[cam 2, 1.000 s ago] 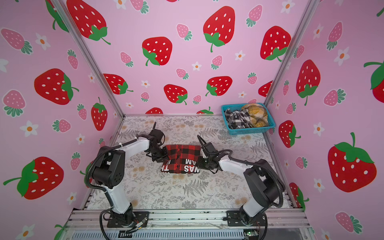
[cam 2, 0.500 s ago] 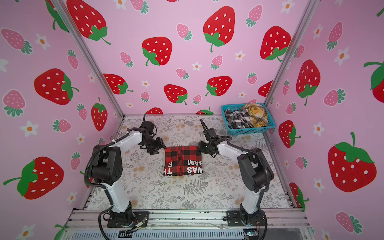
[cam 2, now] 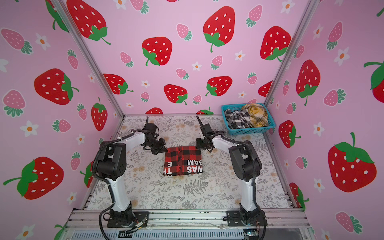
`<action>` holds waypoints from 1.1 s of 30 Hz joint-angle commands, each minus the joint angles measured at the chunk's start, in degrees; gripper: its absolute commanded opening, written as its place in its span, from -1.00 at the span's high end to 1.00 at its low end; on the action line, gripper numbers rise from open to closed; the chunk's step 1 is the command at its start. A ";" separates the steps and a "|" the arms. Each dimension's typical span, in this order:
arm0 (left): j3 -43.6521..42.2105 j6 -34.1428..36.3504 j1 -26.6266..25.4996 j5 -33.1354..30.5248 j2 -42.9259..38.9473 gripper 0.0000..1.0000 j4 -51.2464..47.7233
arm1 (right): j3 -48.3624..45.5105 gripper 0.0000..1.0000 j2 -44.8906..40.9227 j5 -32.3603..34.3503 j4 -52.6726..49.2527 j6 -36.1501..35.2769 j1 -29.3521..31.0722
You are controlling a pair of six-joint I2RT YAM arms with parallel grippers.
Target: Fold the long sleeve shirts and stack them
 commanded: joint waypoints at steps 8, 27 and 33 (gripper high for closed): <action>-3.84 0.07 2.80 -3.12 -1.29 1.00 2.71 | 5.02 0.97 3.64 -0.14 -2.15 2.83 1.70; -4.69 -1.98 -4.20 -13.37 -20.22 0.03 -10.74 | 3.71 0.09 -10.01 8.27 -10.75 3.15 4.98; -8.27 -5.77 -10.43 -7.05 -16.54 0.51 -5.08 | -7.34 0.33 -16.56 6.83 -4.39 7.61 10.20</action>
